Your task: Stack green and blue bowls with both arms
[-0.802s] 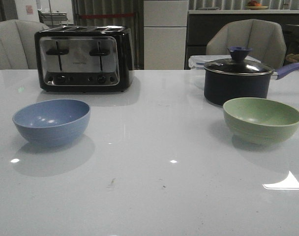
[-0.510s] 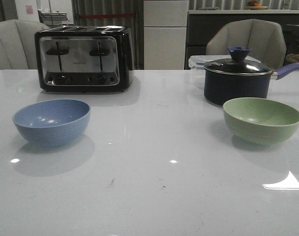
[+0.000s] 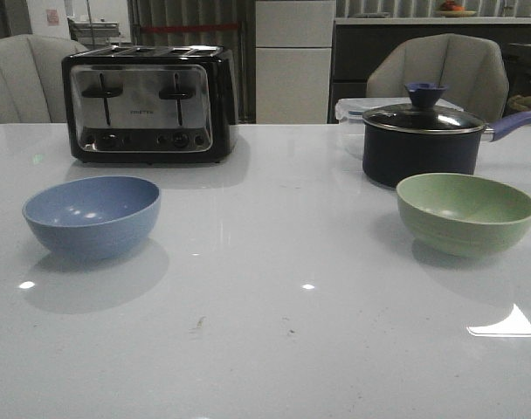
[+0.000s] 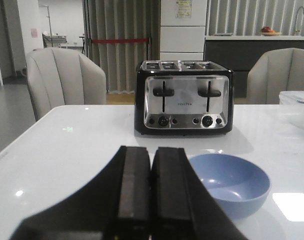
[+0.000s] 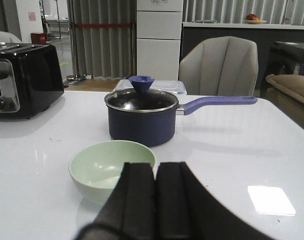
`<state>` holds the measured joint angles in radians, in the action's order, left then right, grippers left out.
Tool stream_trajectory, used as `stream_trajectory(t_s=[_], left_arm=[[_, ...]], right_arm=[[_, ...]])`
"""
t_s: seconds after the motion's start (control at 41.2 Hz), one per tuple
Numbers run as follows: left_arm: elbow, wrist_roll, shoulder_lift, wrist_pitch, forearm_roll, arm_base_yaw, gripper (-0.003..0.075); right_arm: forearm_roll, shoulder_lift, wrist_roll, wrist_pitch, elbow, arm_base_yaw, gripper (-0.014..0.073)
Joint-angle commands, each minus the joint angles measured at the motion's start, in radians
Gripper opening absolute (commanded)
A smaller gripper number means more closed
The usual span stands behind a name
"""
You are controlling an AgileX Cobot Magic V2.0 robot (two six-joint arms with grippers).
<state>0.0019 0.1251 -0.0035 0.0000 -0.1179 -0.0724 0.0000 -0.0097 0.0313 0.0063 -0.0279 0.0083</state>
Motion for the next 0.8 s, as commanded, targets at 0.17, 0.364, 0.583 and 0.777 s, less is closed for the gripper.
stream_trajectory(t_s=[0.17,0.364,0.583,0.777], left_arm=[[-0.189,-0.004,-0.015,-0.028,-0.007,-0.007,0.0100],[-0.416,-0.001,0.082,0.173,-0.007,-0.007,0.0101],[-0.627,-0.001,0.263,0.440,-0.007,-0.007,0.0101],[-0.653,-0.001,0.373,0.493,-0.007,-0.007,0.0101]], right_arm=[[-0.011,-0.013,0.000,0.061,0.233,-0.004,0.0027],[-0.011,0.084,0.000,0.262,0.466,-0.004,0.0027],[-0.011,0.262,0.000,0.445,0.649,-0.004,0.0027],[-0.011,0.389,0.000,0.523,0.671,-0.004,0.0027]])
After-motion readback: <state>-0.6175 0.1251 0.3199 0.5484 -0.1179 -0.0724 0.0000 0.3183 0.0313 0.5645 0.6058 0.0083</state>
